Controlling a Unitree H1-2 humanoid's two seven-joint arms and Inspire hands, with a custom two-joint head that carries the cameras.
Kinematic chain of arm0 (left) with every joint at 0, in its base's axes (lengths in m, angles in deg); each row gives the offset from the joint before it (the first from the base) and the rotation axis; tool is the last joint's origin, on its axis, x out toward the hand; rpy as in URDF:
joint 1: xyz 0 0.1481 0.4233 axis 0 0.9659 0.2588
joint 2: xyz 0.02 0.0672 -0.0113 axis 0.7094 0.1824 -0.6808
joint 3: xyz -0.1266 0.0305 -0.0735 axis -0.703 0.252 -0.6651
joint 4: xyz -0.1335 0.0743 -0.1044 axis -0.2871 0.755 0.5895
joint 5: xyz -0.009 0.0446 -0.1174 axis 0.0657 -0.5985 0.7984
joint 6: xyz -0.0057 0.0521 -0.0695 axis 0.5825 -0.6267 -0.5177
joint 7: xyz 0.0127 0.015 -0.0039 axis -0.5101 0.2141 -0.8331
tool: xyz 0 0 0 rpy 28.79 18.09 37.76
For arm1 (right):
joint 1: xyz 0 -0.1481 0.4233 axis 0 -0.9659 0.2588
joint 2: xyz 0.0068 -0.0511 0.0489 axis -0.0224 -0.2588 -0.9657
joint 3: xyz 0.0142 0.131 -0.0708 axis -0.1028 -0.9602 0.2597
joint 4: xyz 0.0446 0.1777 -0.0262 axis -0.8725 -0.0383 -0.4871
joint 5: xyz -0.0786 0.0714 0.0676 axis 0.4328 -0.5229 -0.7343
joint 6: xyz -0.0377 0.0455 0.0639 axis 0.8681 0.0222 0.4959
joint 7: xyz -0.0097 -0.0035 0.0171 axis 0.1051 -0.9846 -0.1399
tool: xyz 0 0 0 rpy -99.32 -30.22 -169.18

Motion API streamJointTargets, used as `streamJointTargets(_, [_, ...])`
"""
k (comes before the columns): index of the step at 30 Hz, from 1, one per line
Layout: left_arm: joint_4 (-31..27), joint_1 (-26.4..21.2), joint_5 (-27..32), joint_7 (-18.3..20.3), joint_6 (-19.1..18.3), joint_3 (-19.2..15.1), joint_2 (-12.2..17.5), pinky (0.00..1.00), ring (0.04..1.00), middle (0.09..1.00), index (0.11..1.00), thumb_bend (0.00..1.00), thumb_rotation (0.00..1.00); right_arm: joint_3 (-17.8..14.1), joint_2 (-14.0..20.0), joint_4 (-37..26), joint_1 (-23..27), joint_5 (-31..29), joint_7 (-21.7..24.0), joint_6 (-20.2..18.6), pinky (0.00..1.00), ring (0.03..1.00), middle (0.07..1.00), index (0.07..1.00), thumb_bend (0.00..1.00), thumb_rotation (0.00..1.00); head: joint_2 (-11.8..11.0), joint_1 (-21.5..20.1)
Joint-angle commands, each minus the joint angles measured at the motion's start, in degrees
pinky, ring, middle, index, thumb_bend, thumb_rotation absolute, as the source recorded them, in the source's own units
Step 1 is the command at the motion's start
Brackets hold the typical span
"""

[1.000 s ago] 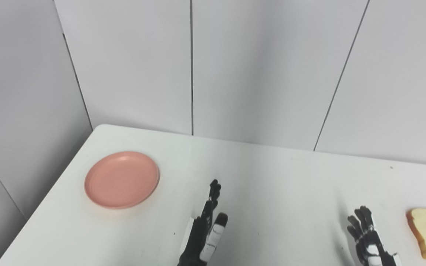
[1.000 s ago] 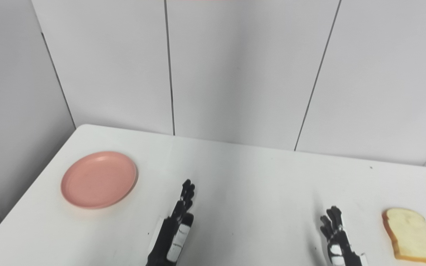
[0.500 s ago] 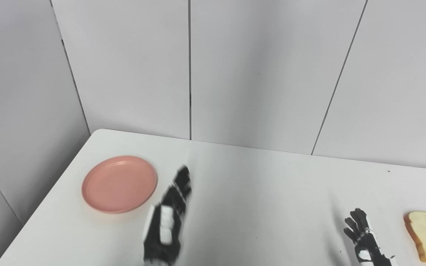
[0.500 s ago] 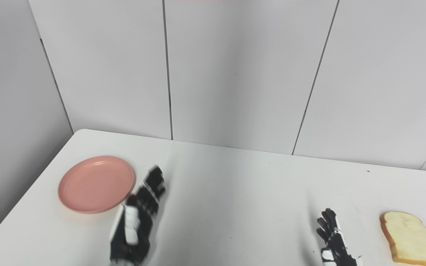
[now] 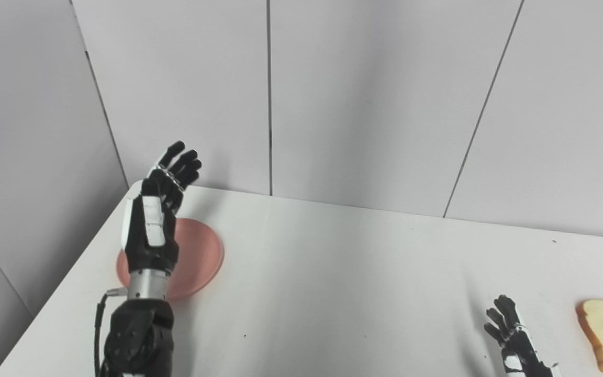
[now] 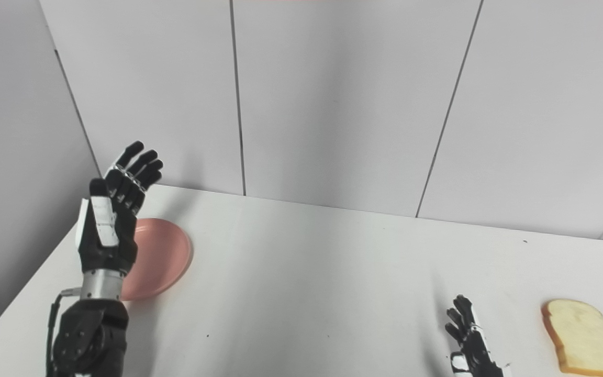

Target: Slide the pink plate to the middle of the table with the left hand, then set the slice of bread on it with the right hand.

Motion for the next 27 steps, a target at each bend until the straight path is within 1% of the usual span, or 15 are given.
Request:
streamJointTargets(1, [0.31,-3.26,-0.59,-0.39,2.66,-1.05,2.79,0.8,0.708,0.687,0.645,1.0,0.94,1.13,-1.89,2.39,-2.41,-0.63,-0.52,-0.15,0.91,0.928,0.954,0.936,0.74,0.98,0.12,0.11])
streamJointTargets(3, [2.39,-4.18,-0.55,-0.1,2.67,-1.78,4.7,0.81,0.711,0.705,0.664,1.0,0.94,1.11,-1.82,2.42,-2.44,-0.9,-0.44,-0.25,0.91,0.929,0.953,0.933,0.73,0.97,0.18,0.21])
streamJointTargets(5, [4.34,-5.02,0.09,0.23,2.53,-2.41,6.3,0.84,0.739,0.745,0.724,1.0,0.94,1.13,-1.68,2.44,-2.46,-0.99,-0.33,-0.26,0.91,0.93,0.953,0.932,0.73,0.97,0.25,0.33])
streamJointTargets(6, [5.32,-5.47,0.79,0.52,2.13,-2.72,7.15,0.84,0.739,0.745,0.724,1.0,0.94,1.13,-1.63,2.47,-2.48,-0.99,-0.31,-0.16,0.91,0.93,0.953,0.932,0.73,0.97,0.22,0.43])
streamJointTargets(7, [6.37,-5.94,1.21,0.74,1.76,-2.98,8.13,0.86,0.768,0.771,0.766,1.0,0.94,1.12,-1.59,2.52,-2.5,-1.02,-0.29,-0.08,0.91,0.929,0.952,0.93,0.72,0.97,0.22,0.43])
streamJointTargets(9, [8.57,-6.87,1.68,1.01,1.46,-3.45,9.67,0.85,0.796,0.802,0.796,1.0,0.95,1.15,-1.52,2.6,-2.49,-1.43,-0.07,0.08,0.91,0.927,0.949,0.926,0.72,0.96,0.29,0.48])
streamJointTargets(13, [14.07,-8.57,2.55,1.92,3.52,-4.05,11.5,0.84,0.794,0.8,0.774,1.0,0.93,1.18,-1.38,2.54,-2.49,-1.96,0.15,0.01,0.91,0.925,0.947,0.921,0.71,0.95,0.39,0.65])
streamJointTargets(16, [19.96,-10.1,2.1,2.61,5.54,-4.14,13.21,0.83,0.789,0.795,0.778,1.0,0.93,1.09,-1.3,2.4,-2.59,-1.62,0.08,-0.19,0.9,0.923,0.944,0.916,0.71,0.96,0.58,1.0])
streamJointTargets(19, [24.75,-11.09,1.44,2.21,7.33,-4.18,14.09,0.8,0.777,0.78,0.785,1.0,0.94,0.97,-1.32,2.25,-2.62,-1.36,-0.14,-0.3,0.9,0.92,0.943,0.912,0.72,0.96,0.66,1.15])
streamJointTargets(21, [27.96,-11.61,1.11,1.87,9.55,-4.28,14.37,0.78,0.768,0.773,0.778,1.0,0.93,0.96,-1.34,2.06,-2.66,-1.33,-0.2,-0.37,0.89,0.917,0.941,0.909,0.71,0.96,0.86,1.22])
streamJointTargets(24, [33.12,-12.45,0.91,1.0,11.29,-4.52,14.49,0.77,0.767,0.769,0.766,1.0,0.91,0.98,-1.33,1.54,-2.84,-1.14,-0.25,-0.89,0.89,0.913,0.936,0.904,0.71,0.96,1.08,1.15])
streamJointTargets(27, [36.38,-12.66,0.99,0.62,11.98,-4.41,14.35,0.78,0.765,0.773,0.784,1.0,0.92,0.97,-1.25,0.88,-3.06,-0.89,-0.28,-1.4,0.89,0.914,0.931,0.891,0.72,0.96,1.37,1.08])
